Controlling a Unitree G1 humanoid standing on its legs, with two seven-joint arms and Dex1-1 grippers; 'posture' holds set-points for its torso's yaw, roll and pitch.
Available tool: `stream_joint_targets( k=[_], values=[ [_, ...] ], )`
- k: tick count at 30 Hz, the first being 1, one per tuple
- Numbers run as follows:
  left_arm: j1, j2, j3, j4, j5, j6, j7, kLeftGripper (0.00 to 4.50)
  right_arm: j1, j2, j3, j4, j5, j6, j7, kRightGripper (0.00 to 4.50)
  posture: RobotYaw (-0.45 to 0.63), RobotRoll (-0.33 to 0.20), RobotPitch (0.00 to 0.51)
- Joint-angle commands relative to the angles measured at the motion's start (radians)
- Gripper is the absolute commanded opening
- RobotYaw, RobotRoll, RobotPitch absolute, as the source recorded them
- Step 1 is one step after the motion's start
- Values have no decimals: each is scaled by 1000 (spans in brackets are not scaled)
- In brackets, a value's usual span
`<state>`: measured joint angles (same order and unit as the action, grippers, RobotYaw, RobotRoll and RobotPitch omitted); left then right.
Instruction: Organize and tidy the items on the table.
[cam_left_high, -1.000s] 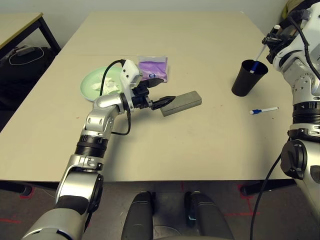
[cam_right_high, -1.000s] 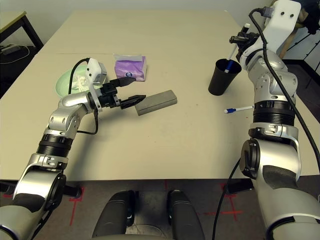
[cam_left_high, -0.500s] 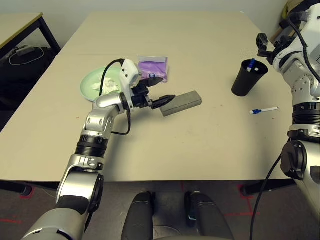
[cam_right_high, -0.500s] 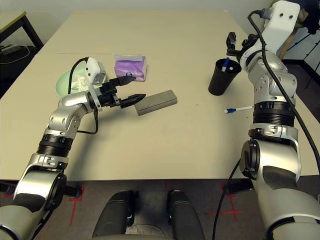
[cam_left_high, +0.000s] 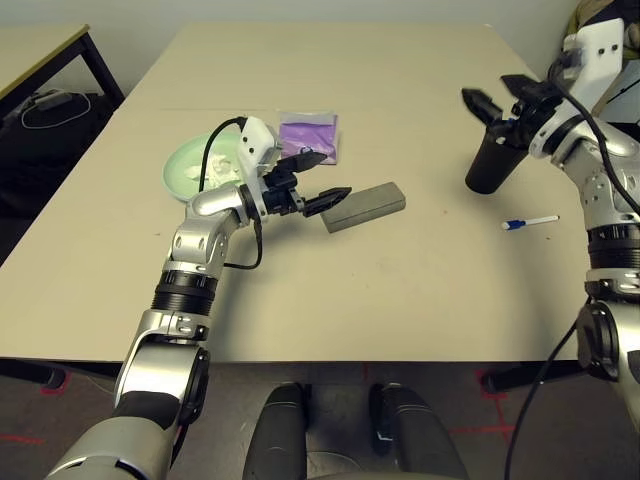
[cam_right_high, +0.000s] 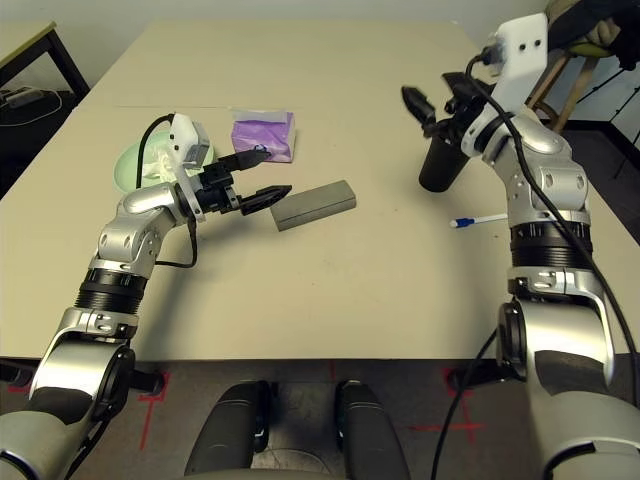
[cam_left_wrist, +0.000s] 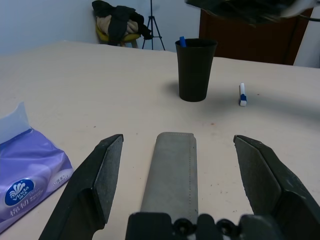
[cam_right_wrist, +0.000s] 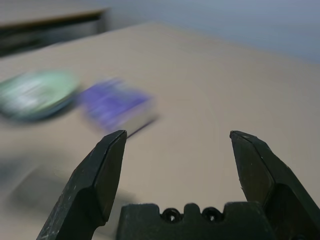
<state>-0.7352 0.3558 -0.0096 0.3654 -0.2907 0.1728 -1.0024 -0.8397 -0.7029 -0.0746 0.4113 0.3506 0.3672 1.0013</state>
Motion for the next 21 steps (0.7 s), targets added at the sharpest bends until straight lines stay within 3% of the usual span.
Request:
stream_joint_targets(
  k=[1,5,9,21],
  values=[
    [17,-3,-4,-32,-14,11,0,4500,25,-103,123,65,-89,-107,257,4472,141,0,103],
    [25,-1,-6,-47,-18,15,-7,4500,-39,-174,248,253,-250,-307,391,4472,149,0,109],
    [39,-1,-17,-72,-24,23,-27,4500,-141,-178,326,463,-390,-517,423,4472,154,0,115],
    [76,15,-37,-121,-54,37,-114,4500,-355,-158,506,780,-728,-860,362,4472,179,0,115]
  ],
)
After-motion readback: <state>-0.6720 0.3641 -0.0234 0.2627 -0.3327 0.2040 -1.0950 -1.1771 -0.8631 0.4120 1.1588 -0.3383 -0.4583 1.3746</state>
